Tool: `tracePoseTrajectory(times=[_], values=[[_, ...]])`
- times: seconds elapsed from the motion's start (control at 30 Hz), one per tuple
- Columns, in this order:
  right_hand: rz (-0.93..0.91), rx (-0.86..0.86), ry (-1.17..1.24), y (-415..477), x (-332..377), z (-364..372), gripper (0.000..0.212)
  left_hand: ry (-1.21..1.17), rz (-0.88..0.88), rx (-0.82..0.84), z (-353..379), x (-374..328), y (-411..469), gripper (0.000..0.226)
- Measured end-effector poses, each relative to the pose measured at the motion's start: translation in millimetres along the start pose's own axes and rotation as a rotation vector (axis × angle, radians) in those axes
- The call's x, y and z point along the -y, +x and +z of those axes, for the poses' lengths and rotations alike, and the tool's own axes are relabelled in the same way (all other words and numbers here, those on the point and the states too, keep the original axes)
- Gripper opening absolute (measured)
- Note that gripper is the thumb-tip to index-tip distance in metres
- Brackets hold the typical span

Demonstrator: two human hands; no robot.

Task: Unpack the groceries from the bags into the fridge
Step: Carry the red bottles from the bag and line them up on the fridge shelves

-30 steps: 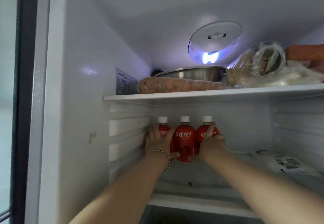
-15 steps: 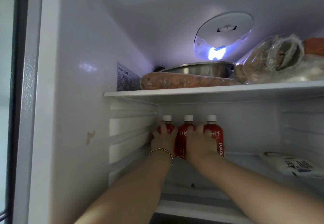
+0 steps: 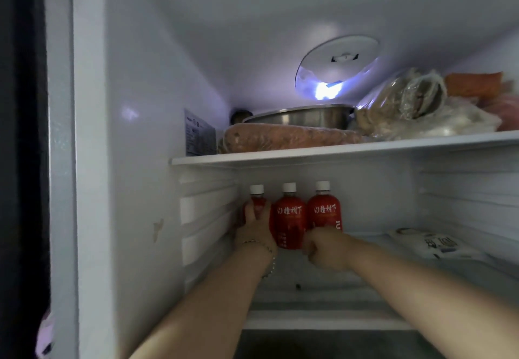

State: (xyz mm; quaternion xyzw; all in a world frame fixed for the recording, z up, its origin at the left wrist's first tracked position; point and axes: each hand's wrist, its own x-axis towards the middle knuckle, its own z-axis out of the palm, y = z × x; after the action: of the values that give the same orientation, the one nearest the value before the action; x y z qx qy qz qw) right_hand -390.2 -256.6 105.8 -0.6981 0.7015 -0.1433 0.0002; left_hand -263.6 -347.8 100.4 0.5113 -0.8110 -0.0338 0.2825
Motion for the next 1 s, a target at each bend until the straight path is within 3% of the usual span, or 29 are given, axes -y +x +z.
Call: tracePoseTrajectory(times=[0.1, 0.23, 0.4, 0.57, 0.77, 1.0], values=[[-0.003, -0.046, -0.011, -25.7, -0.4, -5.4, 0.024, 0.145, -0.086, 0.109, -2.6, -5.4, 9.2, 0.076], [-0.033, -0.143, -0.004, -64.3, 10.5, -20.7, 0.020, 0.188, 0.041, 0.000, -31.4, -28.9, -21.4, 0.036], [-0.187, -0.184, 0.141, -114.7, 29.1, -26.1, 0.017, 0.360, 0.042, -0.051, -65.3, -51.2, -117.6, 0.027], [-0.386, -0.141, 0.309, -169.1, 63.9, -14.5, 0.011, 0.332, -0.215, 0.087, -111.6, -48.5, -224.3, 0.023], [-0.581, 0.212, 0.263, -249.3, 147.6, 26.0, 0.014, 0.256, -0.679, 0.291, -156.8, -3.6, -359.7, 0.025], [-0.966, 0.428, 0.114, -395.3, 277.9, 71.8, 0.020, 0.258, -1.045, 0.214, -199.5, 24.0, -606.1, 0.028]])
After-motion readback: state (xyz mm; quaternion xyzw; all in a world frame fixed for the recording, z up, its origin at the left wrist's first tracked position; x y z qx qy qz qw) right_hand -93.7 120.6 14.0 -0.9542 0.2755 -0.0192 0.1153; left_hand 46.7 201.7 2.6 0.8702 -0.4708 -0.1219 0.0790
